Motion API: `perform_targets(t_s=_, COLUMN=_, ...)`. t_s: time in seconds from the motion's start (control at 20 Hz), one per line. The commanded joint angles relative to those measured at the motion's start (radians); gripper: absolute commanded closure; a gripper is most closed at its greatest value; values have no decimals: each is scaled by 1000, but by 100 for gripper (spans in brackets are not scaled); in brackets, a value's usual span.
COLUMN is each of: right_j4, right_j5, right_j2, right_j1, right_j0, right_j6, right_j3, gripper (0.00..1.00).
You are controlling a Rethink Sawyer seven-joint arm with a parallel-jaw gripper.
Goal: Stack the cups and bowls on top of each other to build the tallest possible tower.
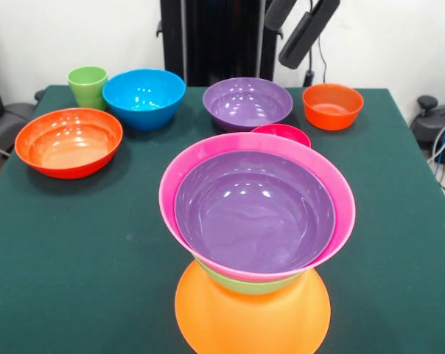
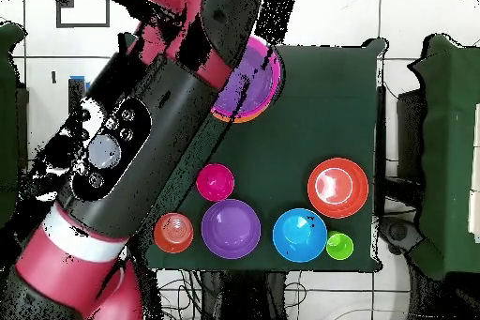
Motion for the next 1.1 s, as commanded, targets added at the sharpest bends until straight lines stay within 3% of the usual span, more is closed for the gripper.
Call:
perform_targets(t_s=0.05, right_j4=-183, right_j5=-145, right_j2=336, right_j1=-24, right_j0=14, right_j6=-354, right_j3=184, gripper=0)
perform_targets(t_s=0.7, right_j4=-370, right_j5=-392, right_j2=614, right_j1=-132, right_j0=1, right_j6=-469, right_j3=313, gripper=0)
perform_targets(t_s=1.1, right_j4=-472, right_j5=-506, right_j2=768, right_j1=-201, right_j0=-10, right_j6=-464, right_j3=419, gripper=0)
